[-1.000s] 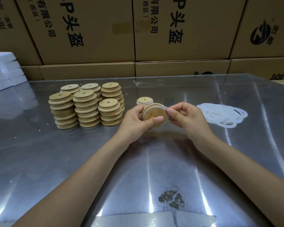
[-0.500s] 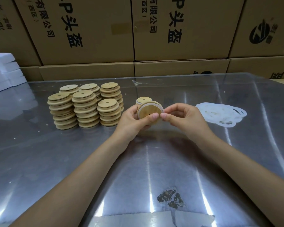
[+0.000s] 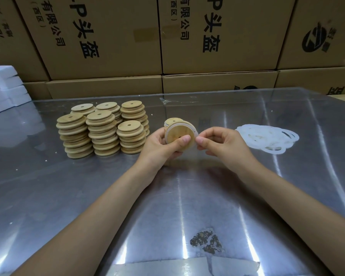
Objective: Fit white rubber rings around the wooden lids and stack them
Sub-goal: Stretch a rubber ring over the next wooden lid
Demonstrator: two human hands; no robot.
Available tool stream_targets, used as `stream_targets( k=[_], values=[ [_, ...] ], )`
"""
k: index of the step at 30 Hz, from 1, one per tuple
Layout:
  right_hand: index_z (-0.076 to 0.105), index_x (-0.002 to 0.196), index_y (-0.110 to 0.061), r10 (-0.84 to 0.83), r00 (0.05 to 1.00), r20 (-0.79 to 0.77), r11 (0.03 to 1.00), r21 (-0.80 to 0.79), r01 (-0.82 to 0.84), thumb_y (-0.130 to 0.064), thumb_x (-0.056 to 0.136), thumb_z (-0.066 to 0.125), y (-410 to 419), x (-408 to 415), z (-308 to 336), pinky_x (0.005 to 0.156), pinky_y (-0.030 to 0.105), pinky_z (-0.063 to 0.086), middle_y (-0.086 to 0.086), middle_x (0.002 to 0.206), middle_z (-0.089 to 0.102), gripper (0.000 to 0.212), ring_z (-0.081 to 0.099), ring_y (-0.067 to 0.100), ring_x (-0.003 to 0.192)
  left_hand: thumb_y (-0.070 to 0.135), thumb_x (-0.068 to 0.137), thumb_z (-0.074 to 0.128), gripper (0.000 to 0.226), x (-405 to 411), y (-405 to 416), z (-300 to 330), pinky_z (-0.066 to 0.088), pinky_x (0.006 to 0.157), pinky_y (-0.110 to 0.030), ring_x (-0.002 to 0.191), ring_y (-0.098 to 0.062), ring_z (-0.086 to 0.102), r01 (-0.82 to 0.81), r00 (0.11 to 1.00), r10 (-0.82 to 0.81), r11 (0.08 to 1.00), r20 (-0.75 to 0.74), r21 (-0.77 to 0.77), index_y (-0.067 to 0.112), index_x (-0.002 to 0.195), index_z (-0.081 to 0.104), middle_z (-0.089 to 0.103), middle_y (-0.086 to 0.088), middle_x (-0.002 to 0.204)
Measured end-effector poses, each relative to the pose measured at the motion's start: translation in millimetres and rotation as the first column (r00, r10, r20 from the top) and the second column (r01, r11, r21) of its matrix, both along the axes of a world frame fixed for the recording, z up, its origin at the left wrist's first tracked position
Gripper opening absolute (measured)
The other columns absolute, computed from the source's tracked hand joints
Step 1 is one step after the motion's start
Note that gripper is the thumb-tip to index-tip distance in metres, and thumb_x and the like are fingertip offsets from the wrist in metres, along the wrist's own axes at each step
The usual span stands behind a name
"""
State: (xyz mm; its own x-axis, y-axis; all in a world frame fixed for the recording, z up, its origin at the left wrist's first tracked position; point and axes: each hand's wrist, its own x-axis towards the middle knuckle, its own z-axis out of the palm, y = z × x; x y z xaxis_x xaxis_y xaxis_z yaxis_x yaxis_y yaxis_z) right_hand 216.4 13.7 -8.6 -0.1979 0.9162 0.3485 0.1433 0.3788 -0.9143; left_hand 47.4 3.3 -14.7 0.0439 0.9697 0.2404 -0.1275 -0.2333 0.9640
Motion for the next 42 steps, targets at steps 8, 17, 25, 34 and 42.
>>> stream_targets(
  k=[8, 17, 25, 34, 42],
  values=[
    [0.064, 0.077, -0.017, -0.060, 0.996, -0.064, 0.998, 0.024, 0.061, -0.012, 0.089, 0.063, -2, -2, 2, 0.059, 0.014, 0.050, -0.007, 0.062, 0.063, 0.013, 0.061, 0.000, 0.058, 0.012, 0.075, 0.077, 0.027, 1, 2, 1, 0.055, 0.061, -0.018, 0.071, 0.002, 0.063, -0.007, 0.986, 0.018, 0.998, -0.165, 0.064, 0.023, 0.092, 0.059, 0.068, 0.016, 0.072],
    [0.065, 0.076, -0.020, 0.039, 0.999, 0.026, 0.998, -0.039, -0.038, -0.018, 0.085, 0.069, 0, -1, -3, 0.059, 0.014, 0.049, -0.008, 0.064, 0.066, 0.010, 0.061, 0.002, 0.060, 0.015, 0.079, 0.074, 0.025, -1, 1, 0, 0.054, 0.062, -0.018, 0.077, -0.006, 0.064, -0.028, 0.996, 0.033, 0.998, -0.085, 0.051, 0.017, 0.098, 0.059, 0.066, 0.006, 0.082],
    [0.063, 0.075, -0.021, -0.011, 1.000, -0.010, 1.000, -0.016, 0.011, -0.017, 0.085, 0.068, 2, -1, -5, 0.057, 0.016, 0.046, -0.002, 0.070, 0.062, 0.012, 0.057, 0.003, 0.060, 0.016, 0.076, 0.078, 0.027, -1, 7, -8, 0.055, 0.068, -0.033, 0.077, -0.013, 0.063, 0.015, 0.953, 0.025, 0.991, -0.301, 0.132, 0.021, 0.095, 0.060, 0.065, 0.004, 0.083],
    [0.058, 0.111, -0.031, 0.010, 0.983, 0.183, 0.993, 0.114, -0.031, -0.014, 0.082, 0.072, 2, -2, -10, 0.084, 0.018, 0.048, -0.012, 0.110, 0.061, 0.036, 0.059, 0.009, 0.095, 0.026, 0.085, 0.070, 0.024, 2, 10, -7, 0.056, 0.056, -0.023, 0.071, -0.002, 0.065, -0.053, 0.979, 0.054, 0.999, -0.195, 0.011, 0.026, 0.105, 0.056, 0.063, 0.005, 0.091],
    [0.060, 0.114, -0.030, -0.135, 0.930, 0.342, 0.975, 0.211, 0.064, -0.041, 0.071, 0.078, 13, -19, -15, 0.081, 0.026, 0.049, -0.013, 0.109, 0.062, 0.049, 0.060, 0.004, 0.093, 0.042, 0.094, 0.049, 0.045, 9, 7, 2, 0.051, 0.056, -0.016, 0.073, 0.000, 0.063, -0.087, 0.982, 0.068, 0.991, -0.176, -0.103, 0.023, 0.134, 0.038, 0.062, 0.005, 0.106]
  ],
)
